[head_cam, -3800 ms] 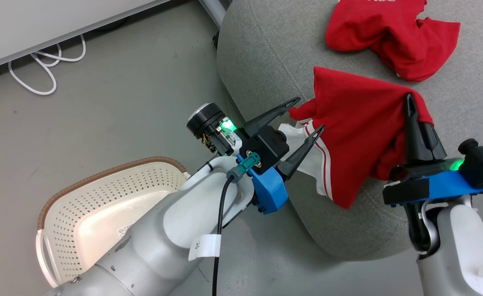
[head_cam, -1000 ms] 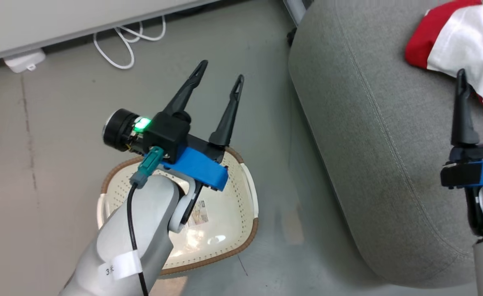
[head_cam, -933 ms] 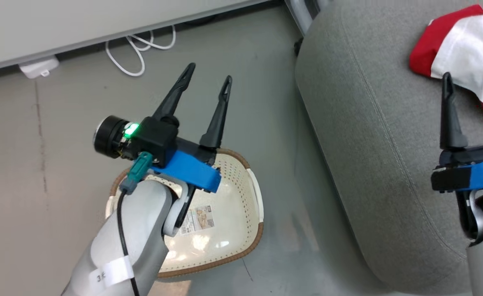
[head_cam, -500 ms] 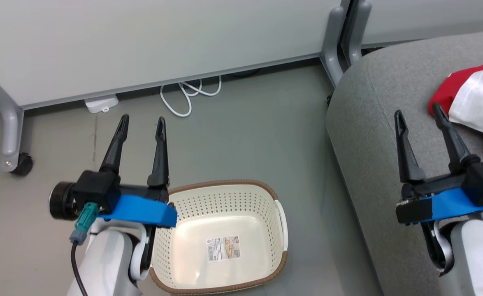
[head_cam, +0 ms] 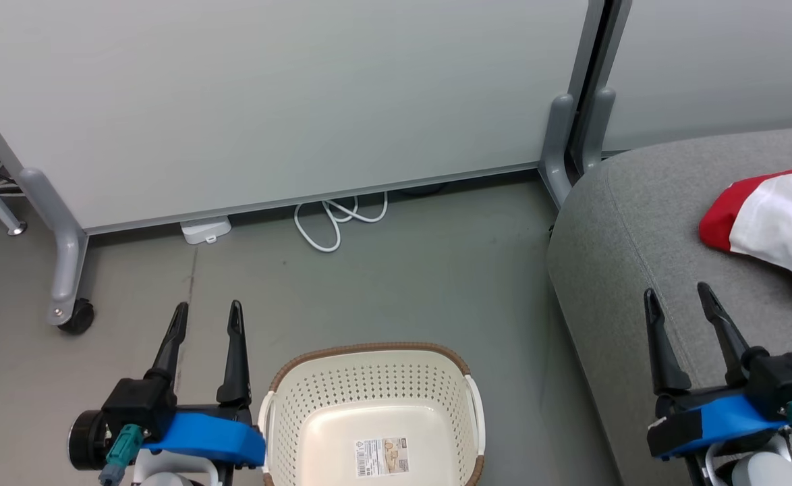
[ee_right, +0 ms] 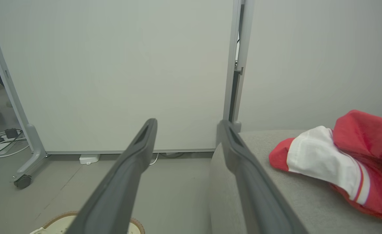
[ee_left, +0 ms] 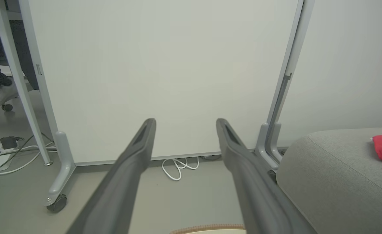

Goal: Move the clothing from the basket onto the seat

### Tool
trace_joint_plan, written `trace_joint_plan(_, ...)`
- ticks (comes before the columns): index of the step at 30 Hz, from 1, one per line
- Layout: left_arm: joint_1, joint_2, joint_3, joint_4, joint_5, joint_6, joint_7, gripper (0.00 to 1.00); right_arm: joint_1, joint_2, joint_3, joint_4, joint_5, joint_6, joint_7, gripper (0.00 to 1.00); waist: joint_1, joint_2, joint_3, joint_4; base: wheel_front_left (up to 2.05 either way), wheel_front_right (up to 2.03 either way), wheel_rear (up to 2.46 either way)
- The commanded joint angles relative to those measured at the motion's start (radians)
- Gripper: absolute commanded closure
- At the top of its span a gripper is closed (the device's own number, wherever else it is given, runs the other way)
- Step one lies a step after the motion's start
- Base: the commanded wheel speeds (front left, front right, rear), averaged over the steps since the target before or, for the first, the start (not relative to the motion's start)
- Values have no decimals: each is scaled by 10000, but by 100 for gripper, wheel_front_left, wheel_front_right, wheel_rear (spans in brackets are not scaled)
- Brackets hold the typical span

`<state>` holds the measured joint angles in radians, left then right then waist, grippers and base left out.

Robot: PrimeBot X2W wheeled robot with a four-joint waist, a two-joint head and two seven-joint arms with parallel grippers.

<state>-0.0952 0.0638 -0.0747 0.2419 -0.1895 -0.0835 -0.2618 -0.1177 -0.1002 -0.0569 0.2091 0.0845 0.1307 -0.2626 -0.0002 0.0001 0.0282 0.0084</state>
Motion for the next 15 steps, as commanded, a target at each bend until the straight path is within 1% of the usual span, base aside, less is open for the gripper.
trace_joint_plan(1,136,-28,85,41,69,-58,-44,0,264,86,-28,46,-58,1,-34,0,2,-1,-126,62,0,0,0)
trace_joint_plan(15,697,-133,318,320,109,-304,-44,0,947,376,-50,327,61,1,-34,0,2,-1,-418,213,0,0,0)
